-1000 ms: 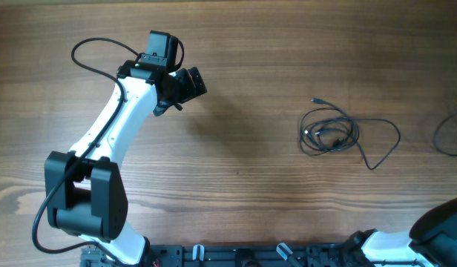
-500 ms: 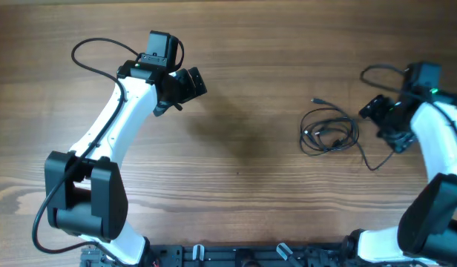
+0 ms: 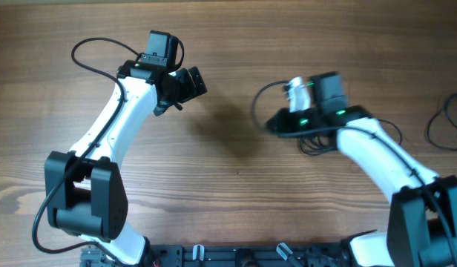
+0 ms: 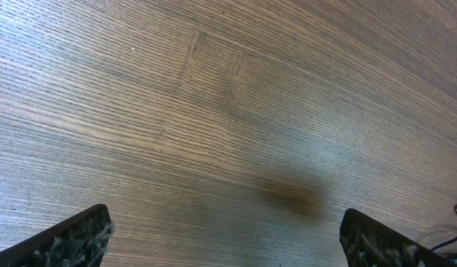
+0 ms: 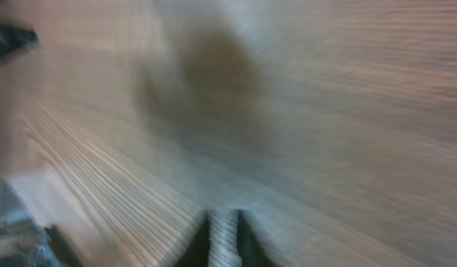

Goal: Untangle cables

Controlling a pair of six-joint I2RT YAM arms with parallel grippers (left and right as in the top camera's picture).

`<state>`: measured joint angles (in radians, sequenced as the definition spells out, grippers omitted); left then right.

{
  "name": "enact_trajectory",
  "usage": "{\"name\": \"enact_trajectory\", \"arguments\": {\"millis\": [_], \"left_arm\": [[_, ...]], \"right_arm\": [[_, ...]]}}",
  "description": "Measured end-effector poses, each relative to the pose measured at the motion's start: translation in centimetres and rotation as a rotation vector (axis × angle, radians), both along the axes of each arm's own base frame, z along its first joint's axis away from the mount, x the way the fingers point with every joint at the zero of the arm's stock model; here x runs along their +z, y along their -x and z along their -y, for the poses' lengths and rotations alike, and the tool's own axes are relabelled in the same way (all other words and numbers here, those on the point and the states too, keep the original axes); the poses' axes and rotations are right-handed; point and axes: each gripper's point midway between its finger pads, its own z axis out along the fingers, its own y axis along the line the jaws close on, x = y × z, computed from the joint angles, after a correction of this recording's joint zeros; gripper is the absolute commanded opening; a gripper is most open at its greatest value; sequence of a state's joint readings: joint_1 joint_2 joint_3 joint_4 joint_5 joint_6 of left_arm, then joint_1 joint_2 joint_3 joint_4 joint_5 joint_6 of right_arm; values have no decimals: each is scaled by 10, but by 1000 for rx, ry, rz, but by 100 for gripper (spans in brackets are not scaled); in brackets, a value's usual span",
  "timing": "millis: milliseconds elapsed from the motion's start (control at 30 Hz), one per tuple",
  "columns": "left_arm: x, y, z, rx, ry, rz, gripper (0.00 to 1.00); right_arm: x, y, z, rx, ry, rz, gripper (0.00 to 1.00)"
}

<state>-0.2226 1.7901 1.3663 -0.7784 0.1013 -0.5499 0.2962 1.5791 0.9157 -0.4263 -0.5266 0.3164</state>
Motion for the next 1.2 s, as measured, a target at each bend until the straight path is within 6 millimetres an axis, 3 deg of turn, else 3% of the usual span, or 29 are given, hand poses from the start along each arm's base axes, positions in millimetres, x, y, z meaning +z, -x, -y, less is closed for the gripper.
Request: {"name": "enact_trajectory", "arguments": {"millis": [33, 100, 233, 367, 533, 667, 767, 867, 900, 967, 1000, 1033, 1100, 1200], "left_arm": [[0, 0, 0, 0, 0, 0, 100], [-1, 3, -1, 0, -3, -14, 100], [-7, 19, -4, 0, -19, -83, 100], [-6, 18, -4, 0, -17, -77, 100], [-6, 16, -4, 0, -15, -68, 100], [-6, 16, -3, -3, -16, -68, 100], [-6, 17, 2, -13, -13, -68, 100], [-5, 20, 12, -38, -2, -72, 100], [-5, 22, 16, -49, 1, -72, 100], [-5, 24, 25, -71, 3, -72, 100], [-5, 26, 28, -81, 4, -73, 100], [-5, 27, 33, -93, 5, -73, 100], [-5, 30, 40, -113, 6, -74, 100], [-5, 35, 51, -142, 13, -75, 100]], "right_arm": [[-7, 4, 3, -64, 68, -35, 98], [-16, 6, 25, -191, 167, -91, 100], [-23, 34, 118, -592, 400, -299, 100], [8, 51, 174, -814, 459, -294, 100], [80, 65, 208, -948, 450, -45, 100], [106, 86, 251, -1148, 573, 61, 100], [99, 90, 278, -1284, 634, 62, 100], [65, 83, 289, -1324, 656, -14, 98], [52, 80, 292, -1329, 663, -50, 94], [20, 76, 293, -1313, 681, -147, 62], [6, 73, 293, -1301, 689, -187, 28], [-4, 68, 292, -1282, 686, -208, 4], [-32, 52, 281, -1185, 651, -255, 4], [-59, 30, 243, -941, 483, -297, 4]]}}
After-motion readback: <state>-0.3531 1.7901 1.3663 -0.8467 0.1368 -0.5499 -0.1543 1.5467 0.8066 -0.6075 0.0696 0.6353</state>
